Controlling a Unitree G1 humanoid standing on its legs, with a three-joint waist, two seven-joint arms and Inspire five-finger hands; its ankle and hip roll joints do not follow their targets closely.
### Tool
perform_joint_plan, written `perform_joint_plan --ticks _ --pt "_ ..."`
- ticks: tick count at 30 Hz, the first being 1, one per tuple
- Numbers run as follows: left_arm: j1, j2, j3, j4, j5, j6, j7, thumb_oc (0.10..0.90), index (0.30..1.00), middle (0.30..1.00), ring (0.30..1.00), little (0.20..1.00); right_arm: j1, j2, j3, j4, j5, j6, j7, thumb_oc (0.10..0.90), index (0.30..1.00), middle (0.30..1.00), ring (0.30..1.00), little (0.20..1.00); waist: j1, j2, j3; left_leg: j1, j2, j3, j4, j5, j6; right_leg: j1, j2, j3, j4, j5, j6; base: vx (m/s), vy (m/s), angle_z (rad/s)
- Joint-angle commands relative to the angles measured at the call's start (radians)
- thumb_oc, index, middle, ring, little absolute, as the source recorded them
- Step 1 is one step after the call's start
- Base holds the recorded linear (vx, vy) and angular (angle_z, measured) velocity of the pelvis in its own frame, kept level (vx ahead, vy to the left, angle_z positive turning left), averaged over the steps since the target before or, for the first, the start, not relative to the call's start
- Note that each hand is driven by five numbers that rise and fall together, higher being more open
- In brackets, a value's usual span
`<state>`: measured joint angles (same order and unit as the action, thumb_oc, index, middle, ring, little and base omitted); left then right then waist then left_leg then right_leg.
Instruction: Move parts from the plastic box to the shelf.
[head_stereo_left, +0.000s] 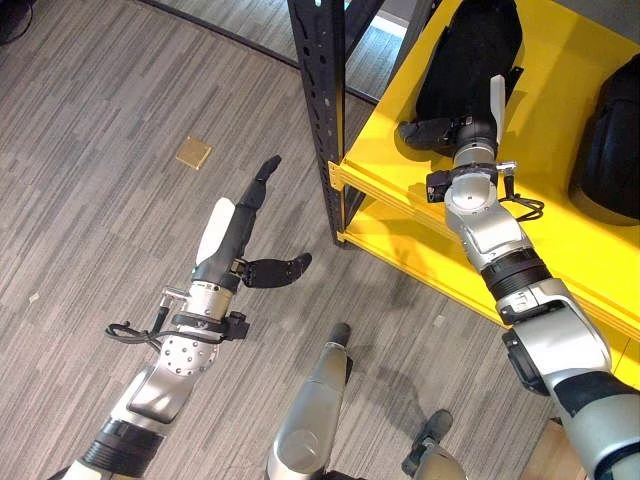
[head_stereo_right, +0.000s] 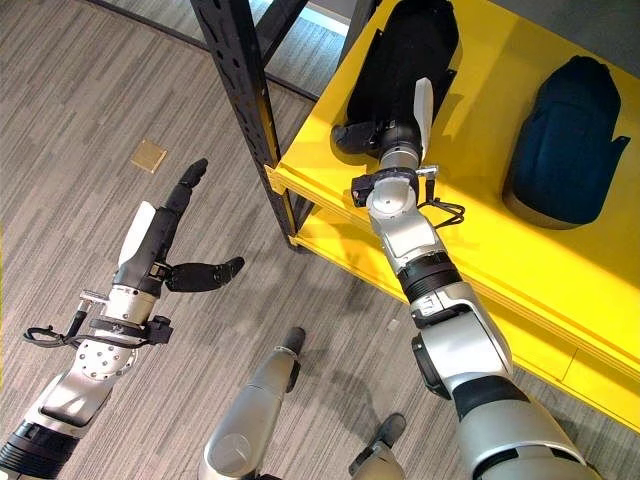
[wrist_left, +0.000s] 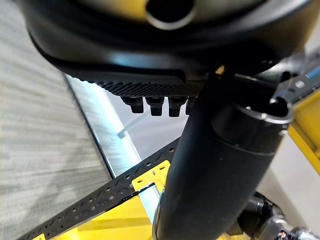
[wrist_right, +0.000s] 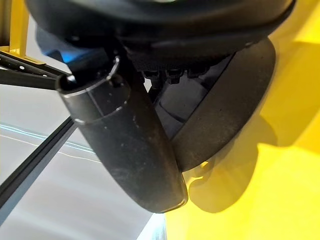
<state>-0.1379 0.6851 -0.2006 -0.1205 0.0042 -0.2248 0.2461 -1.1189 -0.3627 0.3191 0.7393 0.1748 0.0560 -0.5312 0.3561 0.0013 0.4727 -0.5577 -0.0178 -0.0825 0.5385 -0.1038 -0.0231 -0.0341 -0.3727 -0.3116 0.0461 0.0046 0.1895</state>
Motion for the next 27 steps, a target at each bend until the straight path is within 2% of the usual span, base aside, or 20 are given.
perform_joint_plan --ticks 1,2,12,22,27 --pt "-0.047 -0.012 0.048 -0.127 -0.014 -0.117 0.032 0.900 1.000 1.000 1.000 1.000 -0.092 -0.053 0.021 -0.138 -0.089 -0.029 -0.057 0.900 1.000 1.000 1.000 1.000 0.004 0.024 -0.015 0.022 0.076 0.019 -0.065 0.025 -0.033 0.050 -0.002 0.027 0.086 0.003 -0.031 0.00 0.000 0.00" --pt "-0.042 -0.014 0.048 -0.133 -0.022 -0.134 0.031 0.900 1.000 1.000 1.000 1.000 -0.087 -0.064 0.026 -0.149 -0.140 -0.017 -0.060 0.900 1.000 1.000 1.000 1.000 0.000 0.024 -0.013 0.023 0.076 0.018 -0.062 0.020 -0.034 0.043 -0.002 0.032 0.090 0.003 -0.032 0.00 0.000 0.00" --pt "-0.034 -0.024 0.053 -0.161 -0.042 -0.143 0.043 0.900 1.000 1.000 1.000 1.000 -0.075 -0.096 0.068 -0.225 -0.289 0.034 -0.061 0.900 1.000 1.000 1.000 1.000 -0.010 0.017 -0.007 0.023 0.073 0.016 -0.048 0.004 -0.029 0.025 0.000 0.053 0.100 -0.001 -0.033 0.00 0.000 0.00" --pt "-0.026 -0.028 0.058 -0.174 -0.028 -0.159 0.057 0.900 1.000 1.000 1.000 1.000 -0.081 -0.110 0.092 -0.261 -0.376 0.043 -0.061 0.900 1.000 1.000 1.000 1.000 -0.010 0.018 -0.005 0.024 0.067 0.011 -0.047 0.003 -0.028 0.015 -0.001 0.057 0.112 -0.005 -0.035 0.00 0.000 0.00" --pt "-0.021 -0.026 0.067 -0.177 -0.019 -0.158 0.064 0.900 1.000 1.000 1.000 1.000 -0.088 -0.120 0.108 -0.287 -0.406 0.028 -0.049 0.900 1.000 1.000 1.000 1.000 -0.007 0.017 -0.007 0.027 0.063 0.008 -0.050 0.002 -0.027 0.009 -0.001 0.058 0.115 -0.005 -0.035 0.00 0.000 0.00"
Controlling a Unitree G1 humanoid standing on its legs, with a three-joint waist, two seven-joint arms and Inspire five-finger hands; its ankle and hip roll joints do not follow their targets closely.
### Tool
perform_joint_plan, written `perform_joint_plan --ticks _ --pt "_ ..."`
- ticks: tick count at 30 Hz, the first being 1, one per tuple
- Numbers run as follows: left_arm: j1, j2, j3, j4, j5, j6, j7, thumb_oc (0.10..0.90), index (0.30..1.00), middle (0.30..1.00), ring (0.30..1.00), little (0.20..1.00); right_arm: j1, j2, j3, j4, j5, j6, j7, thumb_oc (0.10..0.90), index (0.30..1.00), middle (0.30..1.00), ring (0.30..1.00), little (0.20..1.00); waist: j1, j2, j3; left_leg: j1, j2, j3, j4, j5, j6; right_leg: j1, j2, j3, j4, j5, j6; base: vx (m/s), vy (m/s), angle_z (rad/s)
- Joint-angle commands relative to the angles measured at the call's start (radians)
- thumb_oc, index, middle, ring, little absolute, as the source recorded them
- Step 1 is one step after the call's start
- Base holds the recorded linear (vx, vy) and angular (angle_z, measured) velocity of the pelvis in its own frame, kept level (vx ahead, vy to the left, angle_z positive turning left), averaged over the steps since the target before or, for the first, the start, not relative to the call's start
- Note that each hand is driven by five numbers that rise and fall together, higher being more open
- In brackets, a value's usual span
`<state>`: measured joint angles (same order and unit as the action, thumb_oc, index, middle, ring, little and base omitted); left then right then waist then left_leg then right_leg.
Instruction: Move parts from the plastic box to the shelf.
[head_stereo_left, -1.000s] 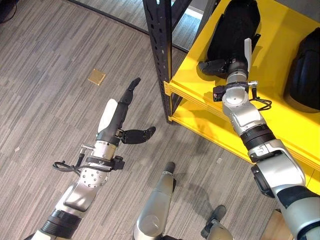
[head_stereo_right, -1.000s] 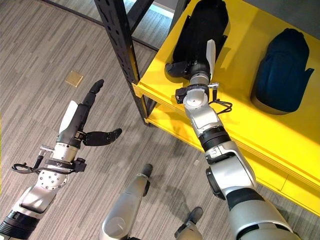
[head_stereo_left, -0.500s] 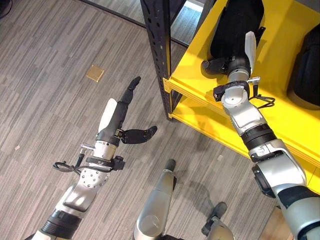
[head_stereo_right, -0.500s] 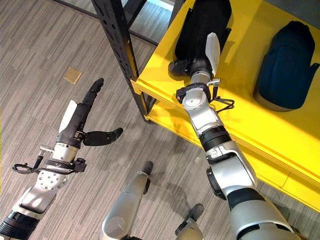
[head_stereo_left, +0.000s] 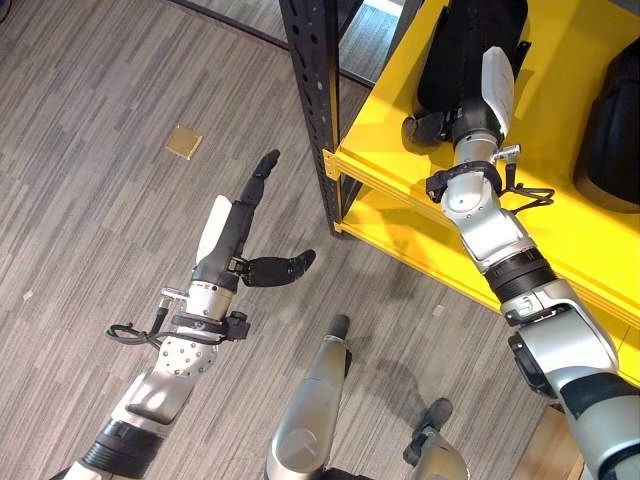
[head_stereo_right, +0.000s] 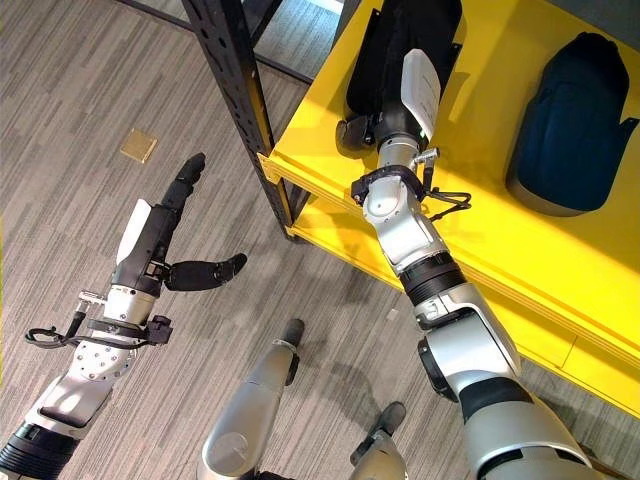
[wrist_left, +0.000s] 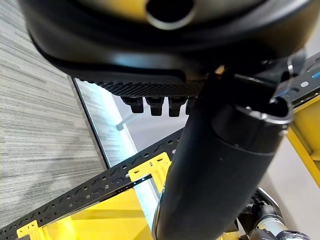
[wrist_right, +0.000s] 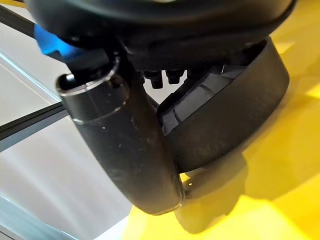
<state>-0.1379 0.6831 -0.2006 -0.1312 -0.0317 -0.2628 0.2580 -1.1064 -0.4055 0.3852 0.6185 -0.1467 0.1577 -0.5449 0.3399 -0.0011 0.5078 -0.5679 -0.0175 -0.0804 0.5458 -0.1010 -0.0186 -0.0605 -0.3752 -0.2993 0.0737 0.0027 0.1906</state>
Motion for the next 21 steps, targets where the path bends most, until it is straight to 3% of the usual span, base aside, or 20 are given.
perform_joint_plan --ticks 1,13,21 --pt "-0.020 -0.024 0.068 -0.166 0.017 -0.121 0.053 0.900 1.000 1.000 1.000 1.000 -0.100 -0.078 0.044 -0.169 -0.085 -0.074 -0.036 0.900 1.000 1.000 1.000 1.000 0.009 0.019 -0.042 0.038 0.063 0.007 -0.058 -0.001 -0.031 0.035 0.001 0.046 0.087 -0.003 -0.036 0.00 0.000 0.00" --pt "-0.005 -0.030 0.087 -0.169 0.029 -0.116 0.083 0.900 1.000 1.000 1.000 1.000 -0.108 -0.067 0.082 -0.286 -0.193 -0.129 -0.014 0.900 1.000 1.000 1.000 1.000 0.014 0.023 -0.043 0.038 0.055 0.004 -0.056 -0.002 -0.030 0.020 -0.004 0.045 0.102 -0.005 -0.036 0.00 0.000 0.00" --pt "0.011 -0.035 0.101 -0.174 0.014 -0.122 0.068 0.900 1.000 1.000 1.000 1.000 -0.092 -0.048 0.098 -0.400 -0.258 -0.117 0.040 0.900 1.000 1.000 1.000 1.000 0.012 0.025 -0.044 0.036 0.051 0.003 -0.049 -0.007 -0.031 0.006 -0.007 0.052 0.113 -0.010 -0.035 0.00 0.000 0.00"
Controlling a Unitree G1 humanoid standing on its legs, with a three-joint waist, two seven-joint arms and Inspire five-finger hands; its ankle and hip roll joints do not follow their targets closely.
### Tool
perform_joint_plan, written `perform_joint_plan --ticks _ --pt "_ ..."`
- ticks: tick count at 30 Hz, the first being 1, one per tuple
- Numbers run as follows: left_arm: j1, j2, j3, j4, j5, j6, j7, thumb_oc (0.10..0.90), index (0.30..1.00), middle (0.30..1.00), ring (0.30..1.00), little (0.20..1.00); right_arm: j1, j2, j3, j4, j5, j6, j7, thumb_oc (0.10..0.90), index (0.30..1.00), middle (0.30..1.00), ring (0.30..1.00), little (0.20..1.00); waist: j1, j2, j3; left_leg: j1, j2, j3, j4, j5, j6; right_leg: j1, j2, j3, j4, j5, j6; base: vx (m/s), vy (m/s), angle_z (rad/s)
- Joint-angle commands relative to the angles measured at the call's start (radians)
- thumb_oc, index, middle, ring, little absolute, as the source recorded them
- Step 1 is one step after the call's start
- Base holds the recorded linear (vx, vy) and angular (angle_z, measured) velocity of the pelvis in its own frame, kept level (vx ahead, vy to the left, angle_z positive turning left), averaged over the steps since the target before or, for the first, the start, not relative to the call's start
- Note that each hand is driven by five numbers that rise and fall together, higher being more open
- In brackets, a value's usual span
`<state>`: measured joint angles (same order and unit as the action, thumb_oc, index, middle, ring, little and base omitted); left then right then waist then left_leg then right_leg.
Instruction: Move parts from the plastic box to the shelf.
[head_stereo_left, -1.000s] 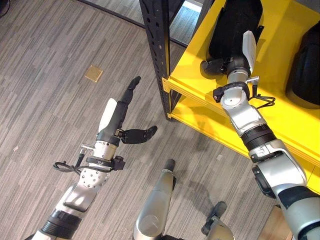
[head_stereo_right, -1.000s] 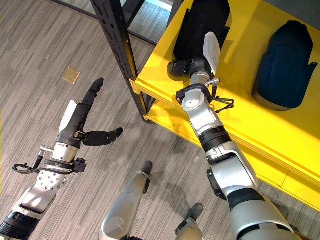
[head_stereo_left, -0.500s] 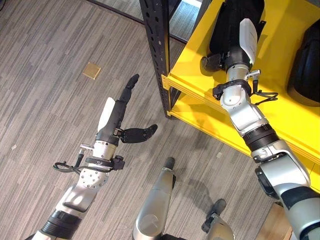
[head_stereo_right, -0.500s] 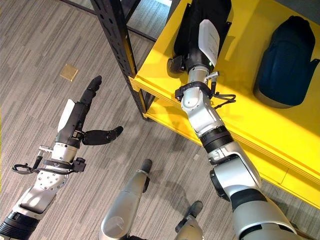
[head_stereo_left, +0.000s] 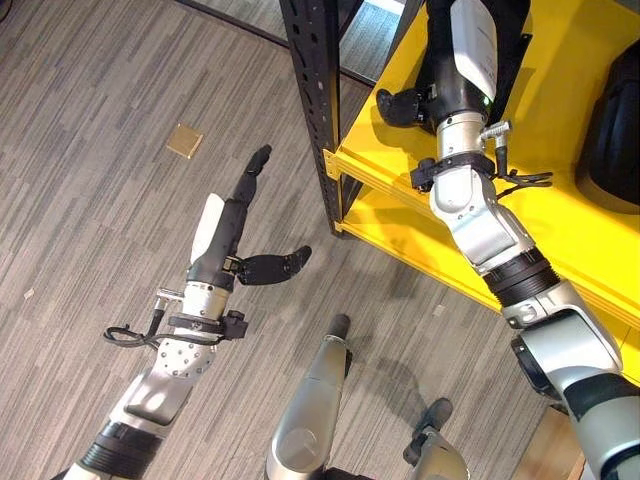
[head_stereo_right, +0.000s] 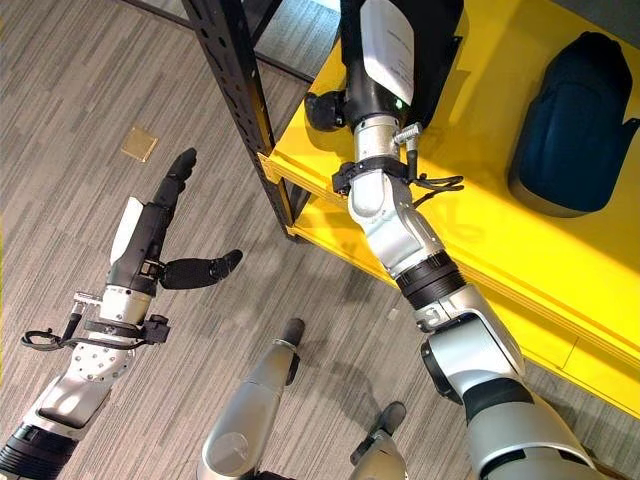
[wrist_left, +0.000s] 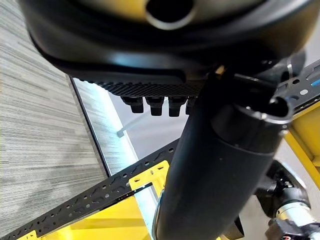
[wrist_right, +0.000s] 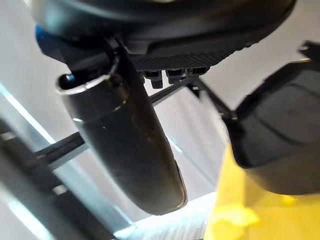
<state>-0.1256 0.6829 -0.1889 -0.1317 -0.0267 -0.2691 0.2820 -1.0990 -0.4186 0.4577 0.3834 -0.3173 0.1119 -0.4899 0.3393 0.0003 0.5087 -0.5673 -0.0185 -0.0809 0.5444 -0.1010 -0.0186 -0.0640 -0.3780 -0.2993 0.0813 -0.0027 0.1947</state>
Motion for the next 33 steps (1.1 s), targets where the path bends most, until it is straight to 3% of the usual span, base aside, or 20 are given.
perform_joint_plan --ticks 1,10,16,18,26,31,33 --pt "0.000 -0.036 0.089 -0.175 0.010 -0.116 0.043 0.900 1.000 1.000 1.000 1.000 -0.098 -0.032 0.030 -0.172 -0.091 -0.067 -0.015 0.900 1.000 1.000 1.000 1.000 0.012 0.024 -0.044 0.035 0.053 0.004 -0.047 -0.007 -0.031 0.009 -0.004 0.053 0.106 -0.005 -0.040 0.00 0.000 0.00" --pt "-0.001 -0.049 0.074 -0.183 0.019 -0.111 0.044 0.900 1.000 1.000 1.000 1.000 -0.091 -0.018 0.039 -0.186 -0.083 -0.052 -0.053 0.900 1.000 1.000 1.000 1.000 0.005 0.030 -0.041 0.038 0.051 0.010 -0.042 -0.014 -0.029 -0.008 -0.007 0.062 0.118 -0.008 -0.044 0.00 0.004 -0.01" --pt "0.019 -0.063 0.074 -0.189 0.046 -0.131 0.087 0.900 1.000 1.000 1.000 1.000 -0.041 -0.025 -0.010 -0.245 -0.007 -0.155 -0.135 0.900 1.000 1.000 1.000 1.000 -0.011 0.029 -0.043 0.057 0.058 0.021 -0.053 -0.016 -0.031 -0.008 -0.007 0.061 0.121 -0.008 -0.050 0.00 0.000 0.00" --pt "0.033 -0.062 0.090 -0.196 0.051 -0.150 0.125 0.900 1.000 1.000 1.000 1.000 0.002 -0.035 -0.047 -0.338 0.001 -0.177 -0.108 0.900 1.000 1.000 1.000 1.000 -0.023 0.022 -0.052 0.076 0.065 0.029 -0.071 -0.015 -0.035 -0.002 -0.003 0.062 0.110 -0.006 -0.048 0.02 -0.003 -0.05" --pt "0.069 -0.079 0.155 -0.206 0.065 -0.165 0.157 0.900 1.000 1.000 1.000 1.000 0.180 -0.079 -0.129 -0.667 0.021 -0.153 0.066 0.900 1.000 1.000 1.000 1.000 -0.070 -0.013 -0.113 0.173 0.118 0.058 -0.171 0.012 -0.054 0.027 0.030 0.067 0.069 -0.006 -0.044 0.08 -0.049 -0.06" --pt "0.102 -0.107 0.195 -0.230 0.001 -0.112 0.137 0.900 1.000 1.000 1.000 1.000 0.328 -0.138 -0.155 -0.804 0.023 -0.132 0.180 0.900 1.000 1.000 1.000 1.000 -0.116 -0.045 -0.157 0.244 0.167 0.083 -0.232 0.031 -0.067 0.049 0.060 0.086 0.050 -0.013 -0.039 0.10 -0.072 -0.15" --pt "0.123 -0.142 0.208 -0.231 -0.159 -0.051 0.102 0.900 1.000 1.000 1.000 1.000 0.413 -0.168 -0.162 -0.837 0.039 -0.127 0.183 0.900 1.000 1.000 1.000 1.000 -0.139 -0.058 -0.180 0.281 0.194 0.100 -0.273 0.049 -0.074 0.061 0.073 0.092 0.037 -0.014 -0.035 0.08 -0.055 -0.23"
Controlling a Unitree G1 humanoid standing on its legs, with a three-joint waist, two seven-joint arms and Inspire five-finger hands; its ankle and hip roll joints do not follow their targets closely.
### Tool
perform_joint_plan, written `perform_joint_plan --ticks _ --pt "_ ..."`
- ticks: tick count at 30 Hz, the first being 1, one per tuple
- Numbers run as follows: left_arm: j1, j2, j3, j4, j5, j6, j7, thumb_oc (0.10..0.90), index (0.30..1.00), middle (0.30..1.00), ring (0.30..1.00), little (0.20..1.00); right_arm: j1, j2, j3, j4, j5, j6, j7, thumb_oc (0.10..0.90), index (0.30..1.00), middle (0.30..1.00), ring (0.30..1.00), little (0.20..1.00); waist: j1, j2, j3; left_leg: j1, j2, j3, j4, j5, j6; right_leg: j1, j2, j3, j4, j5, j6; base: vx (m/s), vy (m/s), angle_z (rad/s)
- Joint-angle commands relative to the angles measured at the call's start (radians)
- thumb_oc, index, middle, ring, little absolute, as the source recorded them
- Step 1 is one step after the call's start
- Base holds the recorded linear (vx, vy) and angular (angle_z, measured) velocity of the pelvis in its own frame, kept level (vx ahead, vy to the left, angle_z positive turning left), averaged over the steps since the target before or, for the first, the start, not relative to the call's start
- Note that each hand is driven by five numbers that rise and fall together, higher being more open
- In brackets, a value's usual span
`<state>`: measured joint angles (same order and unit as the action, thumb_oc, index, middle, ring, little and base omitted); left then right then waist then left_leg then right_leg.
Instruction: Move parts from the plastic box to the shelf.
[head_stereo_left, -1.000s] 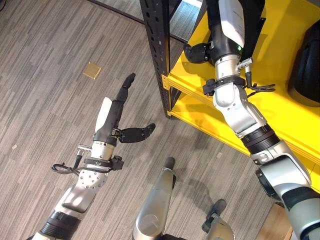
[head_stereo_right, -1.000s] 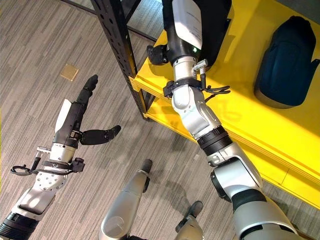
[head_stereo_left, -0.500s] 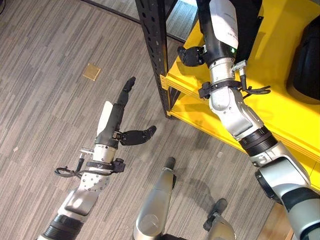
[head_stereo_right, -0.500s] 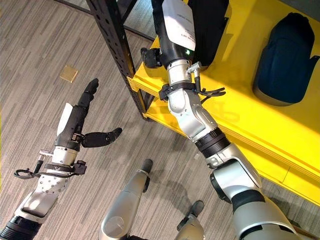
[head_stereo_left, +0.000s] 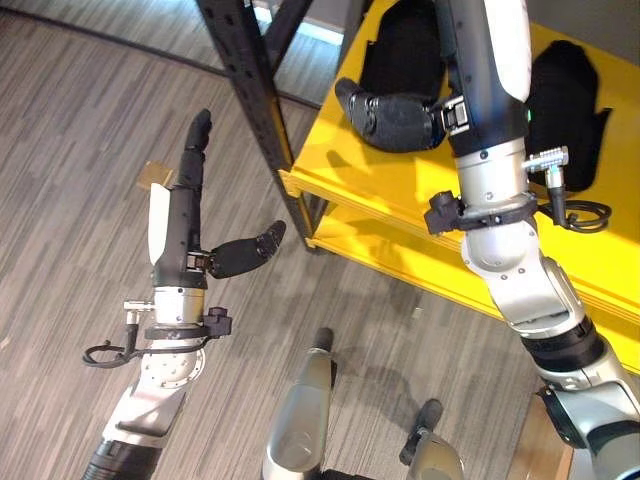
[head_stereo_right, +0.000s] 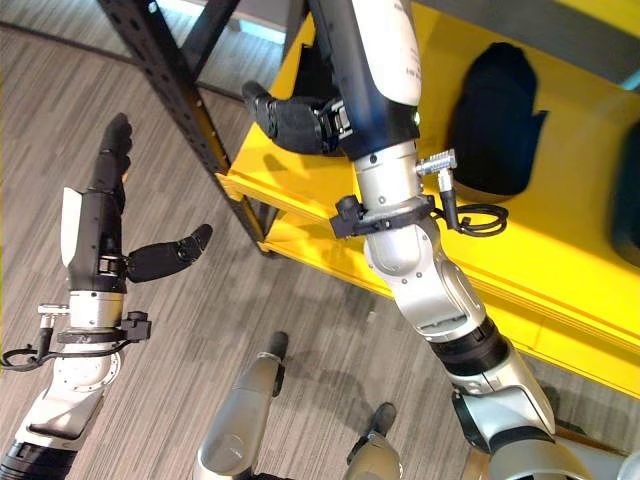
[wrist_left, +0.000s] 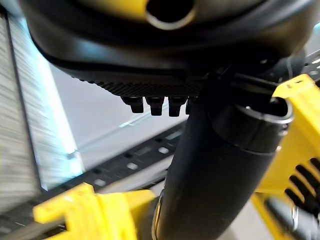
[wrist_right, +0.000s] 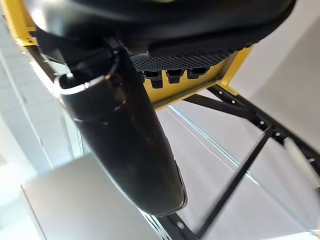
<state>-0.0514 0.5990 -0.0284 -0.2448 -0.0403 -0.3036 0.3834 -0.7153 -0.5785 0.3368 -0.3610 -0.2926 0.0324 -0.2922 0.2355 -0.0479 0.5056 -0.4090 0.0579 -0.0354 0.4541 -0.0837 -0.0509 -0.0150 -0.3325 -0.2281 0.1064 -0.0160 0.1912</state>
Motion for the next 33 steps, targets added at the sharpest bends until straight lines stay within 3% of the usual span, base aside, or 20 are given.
perform_joint_plan --ticks 1,3,5,7,8,10,14,16,19,20,21,22,26,29,31,33 --pt "0.054 -0.065 0.051 -0.116 -0.172 -0.012 -0.005 0.900 1.000 1.000 1.000 1.000 0.045 -0.012 -0.043 -0.098 0.016 -0.052 -0.018 0.900 1.000 1.000 1.000 1.000 -0.039 -0.011 -0.181 0.129 0.120 0.057 -0.190 0.034 -0.042 0.014 0.030 0.022 0.009 0.000 -0.032 0.07 -0.041 -0.23" --pt "0.087 -0.110 0.064 -0.092 -0.265 -0.001 -0.034 0.900 1.000 1.000 1.000 1.000 0.138 -0.041 -0.069 -0.103 0.037 -0.101 -0.055 0.900 1.000 1.000 1.000 1.000 -0.064 -0.022 -0.205 0.165 0.140 0.070 -0.231 0.054 -0.045 0.020 0.038 0.032 -0.003 0.008 -0.029 0.07 -0.034 -0.15" --pt "0.138 -0.165 0.074 -0.060 -0.391 -0.017 -0.053 0.900 1.000 1.000 1.000 1.000 0.278 -0.074 -0.135 -0.102 0.082 -0.203 -0.117 0.900 1.000 1.000 1.000 1.000 -0.101 -0.028 -0.242 0.212 0.167 0.088 -0.291 0.086 -0.050 0.022 0.047 0.046 -0.019 0.019 -0.025 0.09 0.000 -0.17" --pt "0.163 -0.188 0.080 -0.049 -0.403 -0.022 -0.045 0.900 1.000 1.000 1.000 1.000 0.344 -0.077 -0.173 -0.108 0.077 -0.250 -0.133 0.900 1.000 1.000 1.000 1.000 -0.114 -0.029 -0.261 0.237 0.178 0.095 -0.324 0.101 -0.054 0.022 0.051 0.055 -0.030 0.026 -0.023 0.08 0.028 -0.15" --pt "0.193 -0.215 0.098 -0.027 -0.438 -0.035 -0.035 0.900 1.000 1.000 1.000 1.000 0.436 -0.081 -0.232 -0.115 0.078 -0.306 -0.167 0.900 1.000 1.000 1.000 1.000 -0.144 -0.026 -0.280 0.270 0.196 0.104 -0.363 0.120 -0.058 0.020 0.055 0.070 -0.041 0.035 -0.020 0.06 0.047 -0.21" --pt "0.220 -0.238 0.106 -0.013 -0.500 -0.039 -0.027 0.900 1.000 1.000 1.000 1.000 0.514 -0.085 -0.275 -0.120 0.069 -0.335 -0.194 0.900 1.000 1.000 1.000 1.000 -0.163 -0.020 -0.296 0.303 0.214 0.117 -0.401 0.139 -0.064 0.024 0.058 0.083 -0.053 0.039 -0.015 0.04 0.058 -0.25" --pt "0.270 -0.276 0.127 0.022 -0.575 -0.046 -0.055 0.900 1.000 1.000 1.000 1.000 0.633 -0.081 -0.350 -0.114 0.033 -0.337 -0.266 0.900 1.000 1.000 1.000 1.000 -0.199 -0.011 -0.319 0.357 0.244 0.146 -0.455 0.163 -0.079 0.033 0.063 0.097 -0.081 0.054 -0.008 0.01 0.050 -0.29" --pt "0.299 -0.287 0.139 0.049 -0.628 -0.027 -0.100 0.900 1.000 1.000 1.000 1.000 0.706 -0.083 -0.408 -0.099 0.064 -0.316 -0.288 0.900 1.000 1.000 1.000 1.000 -0.224 -0.006 -0.329 0.385 0.256 0.164 -0.478 0.170 -0.088 0.037 0.064 0.103 -0.098 0.065 -0.004 0.01 0.090 -0.25" --pt "0.343 -0.291 0.156 0.083 -0.726 -0.038 -0.187 0.900 1.000 1.000 1.000 1.000 0.818 -0.077 -0.501 -0.068 0.086 -0.341 -0.305 0.900 1.000 1.000 1.000 1.000 -0.256 0.002 -0.342 0.418 0.261 0.188 -0.504 0.174 -0.094 0.037 0.063 0.114 -0.120 0.085 0.003 0.00 0.087 -0.28" --pt "0.362 -0.289 0.164 0.091 -0.723 -0.042 -0.224 0.900 1.000 1.000 1.000 1.000 0.868 -0.064 -0.531 -0.046 0.210 -0.324 -0.306 0.900 1.000 1.000 1.000 1.000 -0.271 0.005 -0.346 0.432 0.263 0.202 -0.514 0.174 -0.098 0.037 0.060 0.115 -0.138 0.098 0.008 -0.01 0.070 -0.23" --pt "0.367 -0.287 0.164 0.091 -0.730 -0.044 -0.230 0.900 1.000 1.000 1.000 1.000 0.881 -0.058 -0.540 -0.040 0.247 -0.323 -0.299 0.900 1.000 1.000 1.000 1.000 -0.273 0.005 -0.348 0.435 0.263 0.205 -0.516 0.173 -0.099 0.038 0.059 0.115 -0.143 0.101 0.010 -0.01 0.060 -0.25" --pt "0.386 -0.286 0.170 0.089 -0.753 -0.034 -0.250 0.900 1.000 1.000 1.000 1.000 0.918 -0.024 -0.561 0.002 0.382 -0.311 -0.266 0.900 1.000 1.000 1.000 1.000 -0.283 0.006 -0.349 0.449 0.262 0.213 -0.518 0.165 -0.101 0.045 0.055 0.115 -0.158 0.110 0.016 -0.01 0.034 -0.25" --pt "0.425 -0.297 0.204 0.121 -0.751 -0.047 -0.351 0.900 1.000 1.000 1.000 1.000 0.997 0.098 -0.588 0.133 0.564 -0.335 -0.117 0.900 1.000 1.000 1.000 1.000 -0.302 0.013 -0.357 0.473 0.246 0.234 -0.528 0.158 -0.099 0.042 0.045 0.113 -0.193 0.146 0.025 0.00 0.029 -0.16" --pt "0.430 -0.280 0.204 0.109 -0.709 -0.076 -0.413 0.900 1.000 1.000 1.000 1.000 1.007 0.118 -0.573 0.124 0.530 -0.382 -0.079 0.900 1.000 1.000 1.000 1.000 -0.304 0.015 -0.361 0.484 0.241 0.239 -0.533 0.152 -0.095 0.036 0.042 0.116 -0.194 0.150 0.028 0.01 0.008 -0.07" --pt "0.417 -0.268 0.195 0.067 -0.746 -0.039 -0.429 0.900 1.000 1.000 1.000 1.000 1.008 0.126 -0.573 0.092 0.568 -0.356 -0.033 0.900 1.000 1.000 1.000 1.000 -0.309 0.016 -0.366 0.489 0.235 0.239 -0.534 0.143 -0.092 0.035 0.043 0.115 -0.194 0.150 0.029 0.01 0.001 -0.11" --pt "0.399 -0.257 0.174 0.043 -0.719 -0.047 -0.421 0.900 1.000 1.000 1.000 1.000 0.997 0.124 -0.550 0.077 0.605 -0.338 -0.001 0.900 1.000 1.000 1.000 1.000 -0.313 0.016 -0.365 0.495 0.233 0.242 -0.533 0.141 -0.090 0.041 0.044 0.113 -0.194 0.149 0.026 0.01 -0.002 -0.03"
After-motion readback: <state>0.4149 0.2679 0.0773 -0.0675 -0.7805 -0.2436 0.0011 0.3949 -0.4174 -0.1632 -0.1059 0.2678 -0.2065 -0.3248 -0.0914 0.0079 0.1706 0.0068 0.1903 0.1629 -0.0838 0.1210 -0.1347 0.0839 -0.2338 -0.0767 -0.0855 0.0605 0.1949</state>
